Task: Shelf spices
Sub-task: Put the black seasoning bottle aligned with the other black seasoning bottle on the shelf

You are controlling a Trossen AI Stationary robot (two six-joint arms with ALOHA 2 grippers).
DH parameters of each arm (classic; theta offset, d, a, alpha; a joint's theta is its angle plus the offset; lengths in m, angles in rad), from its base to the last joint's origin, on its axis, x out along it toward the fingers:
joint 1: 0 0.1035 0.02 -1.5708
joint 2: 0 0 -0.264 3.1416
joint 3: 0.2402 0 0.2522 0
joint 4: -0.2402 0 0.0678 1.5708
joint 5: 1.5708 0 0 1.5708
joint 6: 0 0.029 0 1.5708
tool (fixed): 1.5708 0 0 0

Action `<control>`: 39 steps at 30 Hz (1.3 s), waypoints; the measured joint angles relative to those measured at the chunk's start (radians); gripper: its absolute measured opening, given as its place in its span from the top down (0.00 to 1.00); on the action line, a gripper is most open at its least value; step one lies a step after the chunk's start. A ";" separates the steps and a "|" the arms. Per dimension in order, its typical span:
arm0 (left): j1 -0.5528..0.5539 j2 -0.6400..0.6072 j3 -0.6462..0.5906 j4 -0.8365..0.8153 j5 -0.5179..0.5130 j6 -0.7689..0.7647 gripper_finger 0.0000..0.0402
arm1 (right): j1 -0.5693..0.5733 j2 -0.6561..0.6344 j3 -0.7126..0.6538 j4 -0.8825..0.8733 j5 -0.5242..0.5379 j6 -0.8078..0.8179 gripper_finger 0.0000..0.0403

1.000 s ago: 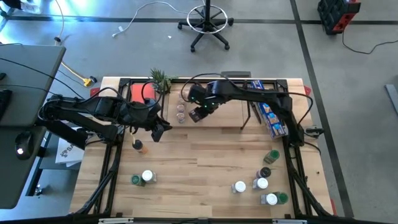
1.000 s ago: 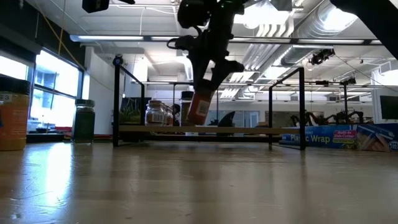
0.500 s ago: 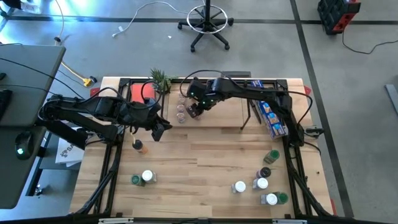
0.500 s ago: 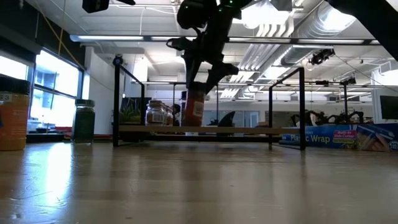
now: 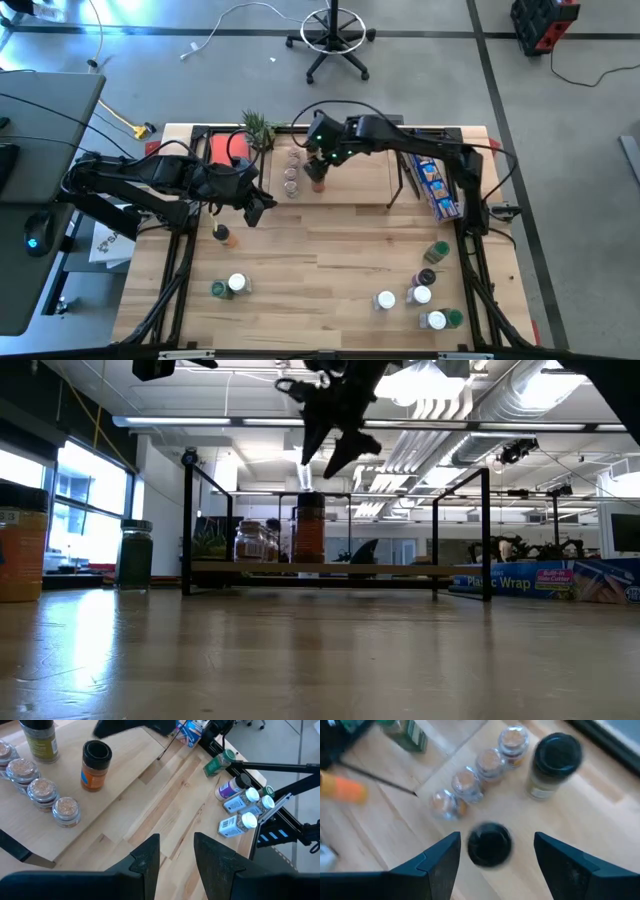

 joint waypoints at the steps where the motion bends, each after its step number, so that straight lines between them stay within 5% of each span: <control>1: 0.000 0.000 0.000 0.000 0.000 0.000 0.71 | 0.009 -0.014 0.000 -0.027 0.009 -0.032 0.39; 8: 0.000 0.000 0.000 0.000 0.000 0.000 0.71 | 0.100 -0.035 -0.068 -0.080 -0.005 -0.184 0.44; 23: 0.000 0.000 0.000 -0.002 0.003 0.027 0.71 | 0.059 -0.028 -0.402 0.375 -0.046 0.007 0.91; 39: 0.000 0.000 0.000 -0.003 0.003 0.025 0.71 | -0.016 -0.022 -0.414 0.498 -0.046 -0.036 0.95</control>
